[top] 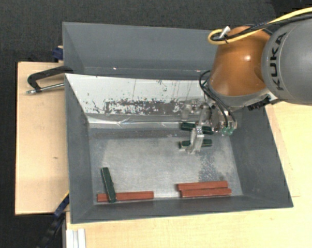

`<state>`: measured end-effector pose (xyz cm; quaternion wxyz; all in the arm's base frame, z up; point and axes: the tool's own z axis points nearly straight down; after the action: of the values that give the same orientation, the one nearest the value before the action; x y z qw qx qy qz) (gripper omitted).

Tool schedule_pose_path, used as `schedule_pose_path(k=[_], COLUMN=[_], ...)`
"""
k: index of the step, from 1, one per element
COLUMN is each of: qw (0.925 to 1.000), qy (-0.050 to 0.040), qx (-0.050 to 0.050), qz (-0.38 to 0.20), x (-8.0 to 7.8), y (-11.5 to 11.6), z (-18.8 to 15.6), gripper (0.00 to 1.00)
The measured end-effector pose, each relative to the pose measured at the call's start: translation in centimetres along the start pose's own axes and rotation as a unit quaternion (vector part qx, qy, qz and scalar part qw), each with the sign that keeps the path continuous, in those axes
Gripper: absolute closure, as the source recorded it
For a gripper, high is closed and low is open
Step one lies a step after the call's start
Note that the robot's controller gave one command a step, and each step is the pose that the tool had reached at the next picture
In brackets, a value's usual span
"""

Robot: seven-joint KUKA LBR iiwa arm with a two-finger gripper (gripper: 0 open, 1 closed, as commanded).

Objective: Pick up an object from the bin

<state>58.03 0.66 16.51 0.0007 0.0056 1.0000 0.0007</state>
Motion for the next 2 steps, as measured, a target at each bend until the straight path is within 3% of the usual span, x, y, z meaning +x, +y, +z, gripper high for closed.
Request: schedule_pose_path(k=[1,2], qw=[0.9999,1.0000], qy=[-0.0029,-0.0011], qx=[0.001,-0.001], qz=[-0.014,0.006], x=[-0.1,0.7], y=[-2.3,-5.9], z=[-1.3,0.3], gripper=[0.00,0.00])
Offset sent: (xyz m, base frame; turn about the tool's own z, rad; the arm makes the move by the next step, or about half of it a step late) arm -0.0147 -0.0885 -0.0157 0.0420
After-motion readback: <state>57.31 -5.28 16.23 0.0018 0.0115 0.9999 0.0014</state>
